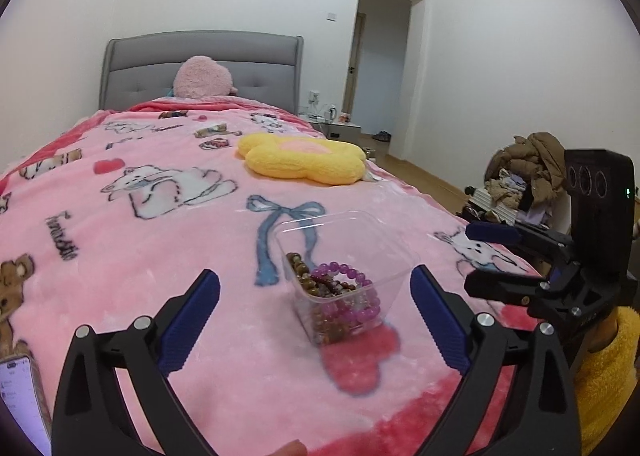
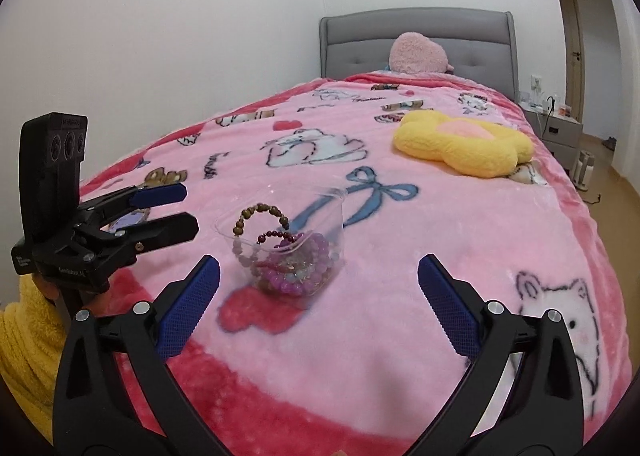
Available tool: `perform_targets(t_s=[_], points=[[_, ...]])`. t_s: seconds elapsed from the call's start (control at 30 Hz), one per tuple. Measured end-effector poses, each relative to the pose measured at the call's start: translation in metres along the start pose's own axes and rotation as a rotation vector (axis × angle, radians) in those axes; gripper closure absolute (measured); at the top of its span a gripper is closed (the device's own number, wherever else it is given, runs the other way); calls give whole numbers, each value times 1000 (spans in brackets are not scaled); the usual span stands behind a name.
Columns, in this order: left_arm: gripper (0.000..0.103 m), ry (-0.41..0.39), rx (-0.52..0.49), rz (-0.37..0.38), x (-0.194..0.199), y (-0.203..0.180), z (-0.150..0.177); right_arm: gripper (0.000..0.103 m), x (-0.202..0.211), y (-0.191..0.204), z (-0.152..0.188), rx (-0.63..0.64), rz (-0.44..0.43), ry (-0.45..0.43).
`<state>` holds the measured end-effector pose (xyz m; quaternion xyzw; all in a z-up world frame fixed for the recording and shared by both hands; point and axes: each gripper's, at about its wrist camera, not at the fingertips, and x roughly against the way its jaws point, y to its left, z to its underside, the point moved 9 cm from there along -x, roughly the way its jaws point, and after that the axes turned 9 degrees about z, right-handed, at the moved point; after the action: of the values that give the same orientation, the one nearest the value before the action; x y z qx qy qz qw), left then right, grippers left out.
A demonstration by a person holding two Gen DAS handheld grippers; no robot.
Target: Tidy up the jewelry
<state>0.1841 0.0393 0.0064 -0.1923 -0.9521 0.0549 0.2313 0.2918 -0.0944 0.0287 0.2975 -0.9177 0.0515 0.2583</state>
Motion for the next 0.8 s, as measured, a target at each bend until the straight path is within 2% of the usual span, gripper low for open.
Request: perform_targets(t_s=[0.17, 0.37, 0.8], points=[[5, -2, -8, -34, -4, 6, 3, 8, -8, 9, 6, 42, -3, 15], [5, 7, 25, -18, -10, 10, 8, 8, -6, 16, 6, 47, -22, -17], [5, -4, -15, -19, -10, 2, 12, 8, -2, 9, 6, 6, -36, -48]])
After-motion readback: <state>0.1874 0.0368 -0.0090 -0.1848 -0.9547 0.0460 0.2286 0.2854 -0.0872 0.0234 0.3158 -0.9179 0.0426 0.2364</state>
